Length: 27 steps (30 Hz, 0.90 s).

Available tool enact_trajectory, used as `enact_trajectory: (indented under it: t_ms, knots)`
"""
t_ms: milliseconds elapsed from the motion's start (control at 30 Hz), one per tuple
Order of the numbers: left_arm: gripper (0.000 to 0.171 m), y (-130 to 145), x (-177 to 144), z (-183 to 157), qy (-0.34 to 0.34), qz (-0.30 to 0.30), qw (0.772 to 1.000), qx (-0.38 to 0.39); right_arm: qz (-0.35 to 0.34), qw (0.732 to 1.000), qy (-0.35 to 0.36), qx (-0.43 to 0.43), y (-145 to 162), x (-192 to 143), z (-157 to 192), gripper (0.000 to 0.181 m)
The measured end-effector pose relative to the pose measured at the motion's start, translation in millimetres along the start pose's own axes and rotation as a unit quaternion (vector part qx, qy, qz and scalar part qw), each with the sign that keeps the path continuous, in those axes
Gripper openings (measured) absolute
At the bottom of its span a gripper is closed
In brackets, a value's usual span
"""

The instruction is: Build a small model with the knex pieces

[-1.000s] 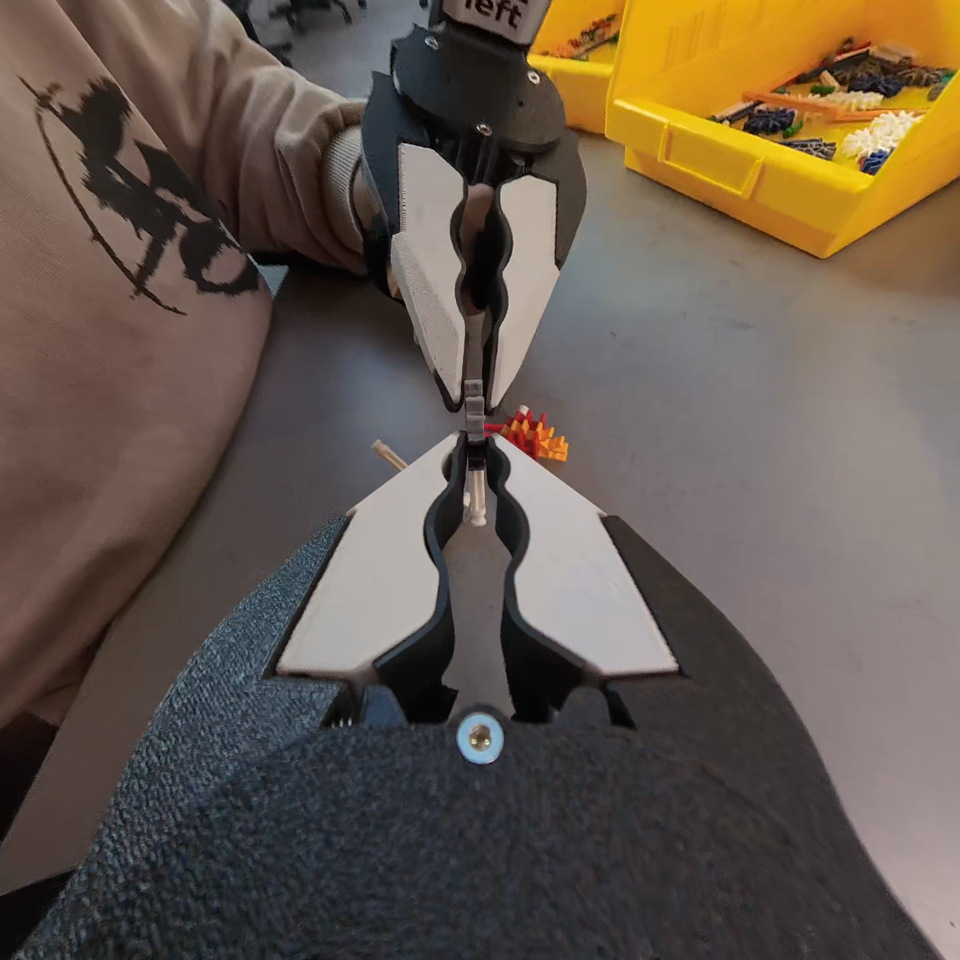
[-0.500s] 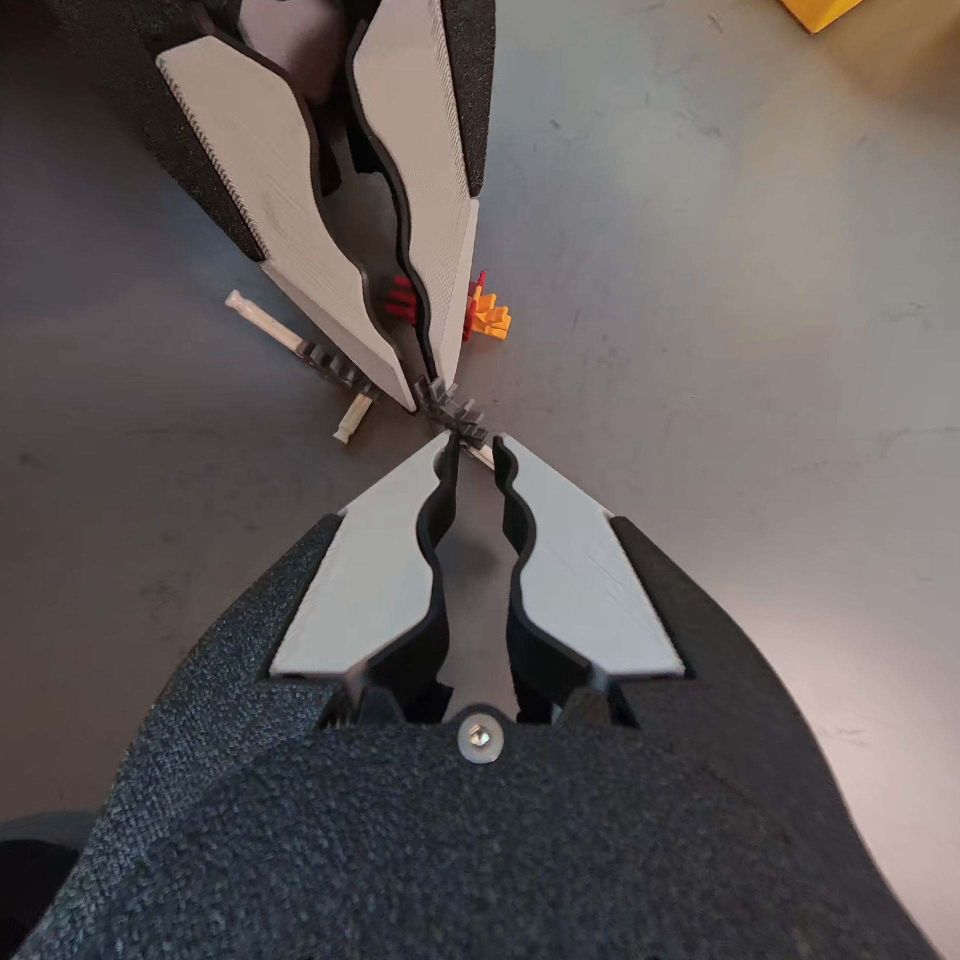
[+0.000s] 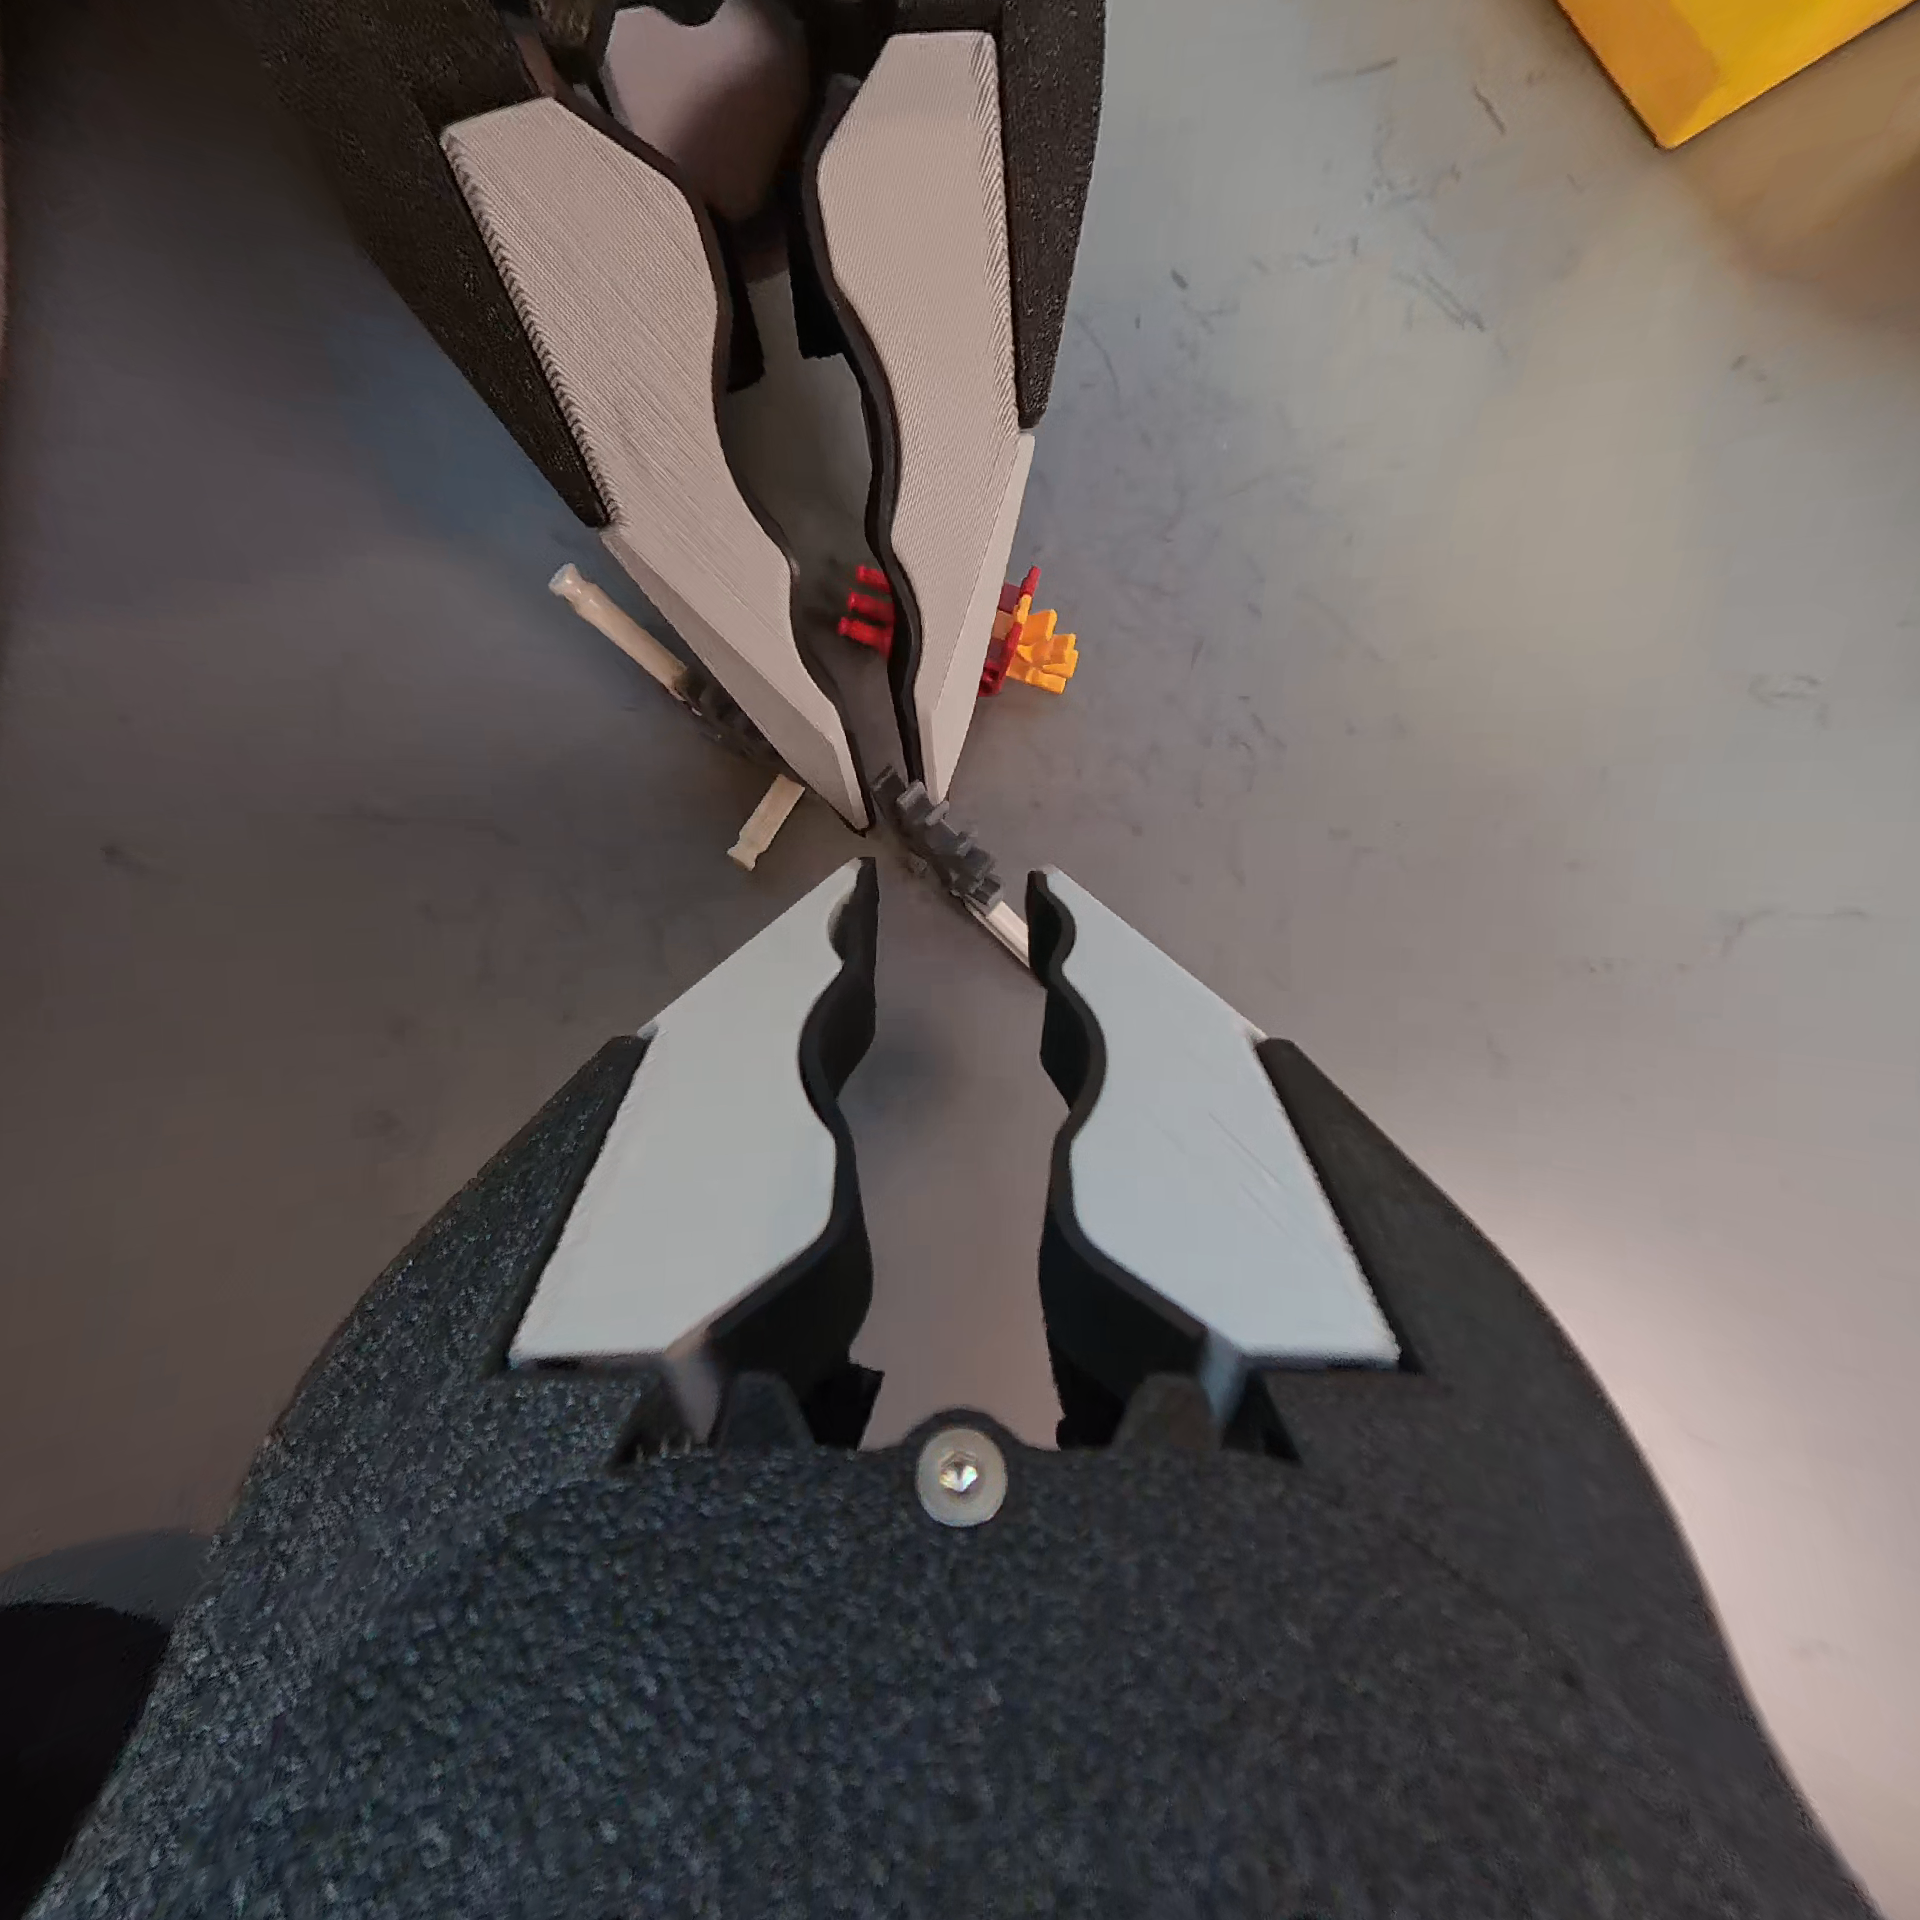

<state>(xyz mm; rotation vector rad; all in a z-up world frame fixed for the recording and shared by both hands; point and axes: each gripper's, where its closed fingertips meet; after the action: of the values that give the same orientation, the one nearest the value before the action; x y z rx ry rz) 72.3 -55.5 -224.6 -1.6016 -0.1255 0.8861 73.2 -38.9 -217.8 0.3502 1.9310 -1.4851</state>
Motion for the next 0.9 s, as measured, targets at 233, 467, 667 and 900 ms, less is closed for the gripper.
enact_trajectory:
  t_ms: [233, 467, 667, 900]
  knots:
    - [0.010, 0.4, -0.9, -3.7, 0.013, -0.001, 1.000, 0.000, 0.000, 1.000, 0.003, -0.031, 1.6, 4.0, 0.0, 0.010]
    - [0.010, -0.6, -2.4, -3.2, 0.014, -0.005, 1.000, 0.002, -0.004, 0.999, 0.006, -0.044, 0.1, 4.5, -0.2, 0.009]
    - [0.009, 0.4, -1.1, -2.1, 0.010, -0.002, 1.000, -0.008, 0.001, 0.999, 0.015, -0.044, 0.9, 5.8, -2.9, 0.012]
    - [0.007, 1.1, -0.8, 0.9, 0.003, -0.002, 1.000, -0.019, 0.026, 0.998, 0.030, -0.054, 1.3, 0.4, -3.1, 0.025]
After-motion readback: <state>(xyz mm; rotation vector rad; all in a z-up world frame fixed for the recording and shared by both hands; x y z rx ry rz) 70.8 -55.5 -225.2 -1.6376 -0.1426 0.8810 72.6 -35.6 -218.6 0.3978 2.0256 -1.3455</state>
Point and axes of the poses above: each gripper's, where its closed fingertips meet, x out along the fingers, y out of its underside, z = x × y across the jaws, and after that the axes turned 11 degrees about -z, right-handed
